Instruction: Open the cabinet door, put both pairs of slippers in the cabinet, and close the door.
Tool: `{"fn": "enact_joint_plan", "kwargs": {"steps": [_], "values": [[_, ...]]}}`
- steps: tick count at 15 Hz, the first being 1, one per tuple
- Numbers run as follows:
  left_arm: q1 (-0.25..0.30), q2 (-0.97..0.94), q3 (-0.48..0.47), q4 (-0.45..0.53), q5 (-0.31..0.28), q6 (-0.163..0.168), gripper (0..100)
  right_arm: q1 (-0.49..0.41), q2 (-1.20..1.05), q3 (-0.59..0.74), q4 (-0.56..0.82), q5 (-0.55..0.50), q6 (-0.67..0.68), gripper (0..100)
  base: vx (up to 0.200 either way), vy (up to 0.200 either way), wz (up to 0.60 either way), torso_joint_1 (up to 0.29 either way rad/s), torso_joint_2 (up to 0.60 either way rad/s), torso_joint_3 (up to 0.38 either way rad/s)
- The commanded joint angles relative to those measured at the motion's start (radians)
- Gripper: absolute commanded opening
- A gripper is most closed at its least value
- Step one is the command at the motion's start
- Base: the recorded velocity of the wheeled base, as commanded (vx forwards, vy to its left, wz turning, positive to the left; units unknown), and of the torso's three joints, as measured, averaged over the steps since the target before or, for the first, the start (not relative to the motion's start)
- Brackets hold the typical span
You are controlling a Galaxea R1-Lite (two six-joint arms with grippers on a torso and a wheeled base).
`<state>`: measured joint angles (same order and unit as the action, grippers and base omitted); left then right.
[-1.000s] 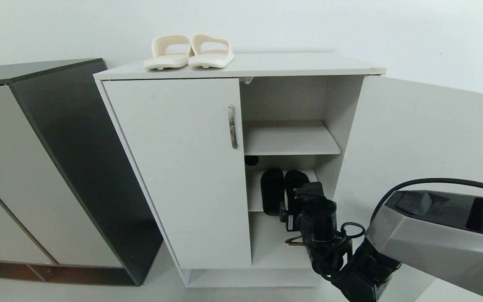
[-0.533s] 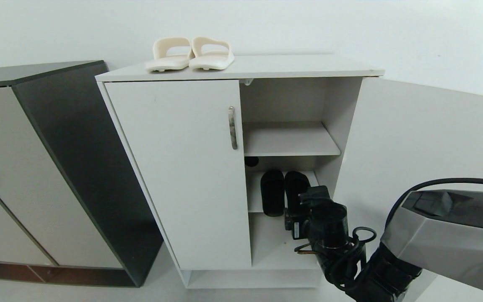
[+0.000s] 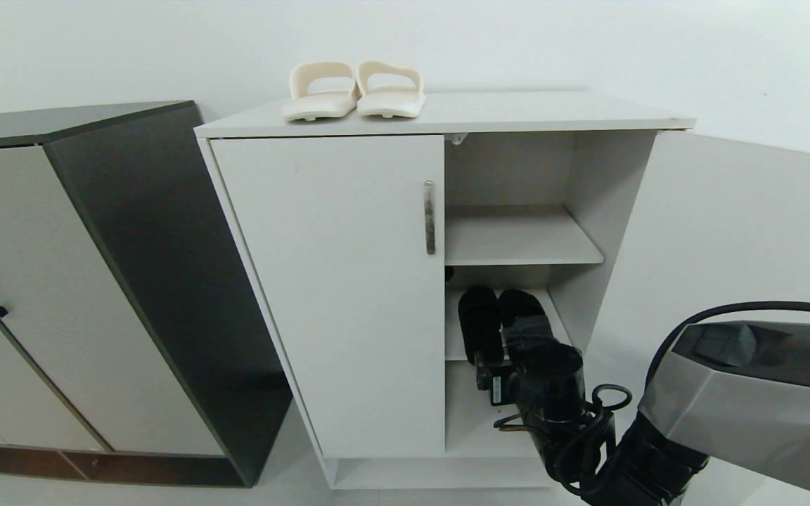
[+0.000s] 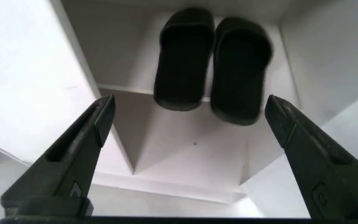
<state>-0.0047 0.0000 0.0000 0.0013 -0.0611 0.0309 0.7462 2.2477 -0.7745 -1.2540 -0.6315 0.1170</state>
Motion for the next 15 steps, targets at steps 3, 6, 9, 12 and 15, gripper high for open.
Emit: {"fn": "enact_joint_plan", "kwargs": {"steps": [3,6,9,12,15], "values": [[0.000,0.002,0.000,0.000,0.000,0.000,0,0.001,0.001,0.003,-0.001,-0.001,0.000,100,0.000,0.200,0.00,0.004,0.00,0.002],[0.000,0.002,0.000,0.000,0.000,0.000,0,0.001,0.001,0.003,-0.002,-0.001,0.000,100,0.000,0.200,0.00,-0.001,0.00,0.001],[0.000,0.002,0.000,0.000,0.000,0.000,0,-0.001,0.003,0.004,-0.002,-0.001,0.000,100,0.000,0.200,0.00,0.005,0.01,0.004],[0.000,0.002,0.000,0.000,0.000,0.000,0,-0.004,0.015,0.004,-0.025,-0.001,-0.005,100,0.000,0.133,0.00,0.002,0.00,0.002],[0.000,0.002,0.000,0.000,0.000,0.000,0,-0.008,0.016,0.029,-0.051,0.001,-0.057,100,0.000,0.000,0.00,0.000,0.00,0.000]]}}
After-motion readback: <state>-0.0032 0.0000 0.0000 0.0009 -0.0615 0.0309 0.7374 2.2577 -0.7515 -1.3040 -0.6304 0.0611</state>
